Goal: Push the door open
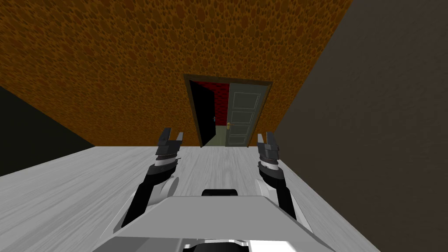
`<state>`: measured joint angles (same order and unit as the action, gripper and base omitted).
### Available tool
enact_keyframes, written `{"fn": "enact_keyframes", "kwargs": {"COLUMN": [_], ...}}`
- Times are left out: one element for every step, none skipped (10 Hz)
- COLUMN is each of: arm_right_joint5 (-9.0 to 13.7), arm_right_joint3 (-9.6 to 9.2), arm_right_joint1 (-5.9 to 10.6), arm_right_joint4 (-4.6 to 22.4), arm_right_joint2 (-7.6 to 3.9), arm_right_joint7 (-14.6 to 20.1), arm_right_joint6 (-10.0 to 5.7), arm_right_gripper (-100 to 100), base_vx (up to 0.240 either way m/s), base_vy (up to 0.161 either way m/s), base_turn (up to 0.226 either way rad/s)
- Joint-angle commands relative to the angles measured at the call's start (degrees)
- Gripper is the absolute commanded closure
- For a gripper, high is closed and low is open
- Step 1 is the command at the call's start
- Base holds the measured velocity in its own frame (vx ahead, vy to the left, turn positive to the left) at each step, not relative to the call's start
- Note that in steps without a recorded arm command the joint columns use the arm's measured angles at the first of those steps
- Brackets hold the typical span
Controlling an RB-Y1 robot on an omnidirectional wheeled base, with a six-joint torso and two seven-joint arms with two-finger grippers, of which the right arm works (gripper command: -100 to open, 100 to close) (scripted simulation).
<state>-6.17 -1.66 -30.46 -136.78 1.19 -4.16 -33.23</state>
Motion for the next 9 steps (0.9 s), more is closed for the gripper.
{"fn": "enact_keyframes", "kwargs": {"arm_right_joint5": [0.4,0.6,0.8,1.0,1.5,1.8,2.0,2.3,2.7], "arm_right_joint3": [-0.04,-0.05,-0.07,-0.09,-0.13,-0.16,-0.18,-0.21,-0.24], "arm_right_joint1": [1.05,1.53,2.07,2.62,3.86,4.64,5.42,6.2,7.1], "arm_right_joint4": [1.8,2.6,3.5,4.4,6.5,7.8,9.2,10.5,12.0], "arm_right_joint2": [-0.41,-0.57,-0.75,-0.93,-1.32,-1.54,-1.76,-1.98,-2.2], "arm_right_joint7": [-0.1,-0.1,-0.1,-0.1,-0.2,-0.2,-0.3,-0.3,-0.4], "arm_right_joint6": [0.06,0.09,0.12,0.15,0.23,0.27,0.32,0.36,0.42], "arm_right_gripper": [-100,-100,-100,-100,-100,-100,-100,-100,-100], "base_vx": [0.078,0.084,0.075,0.078,0.119,0.118,0.086,0.086,0.09], "base_vy": [-0.072,-0.005,0.014,0.025,0.017,0.007,-0.002,-0.021,-0.027], "base_turn": [0.008,-0.007,-0.01,-0.003,-0.008,-0.002,-0.002,-0.006,-0.004]}}
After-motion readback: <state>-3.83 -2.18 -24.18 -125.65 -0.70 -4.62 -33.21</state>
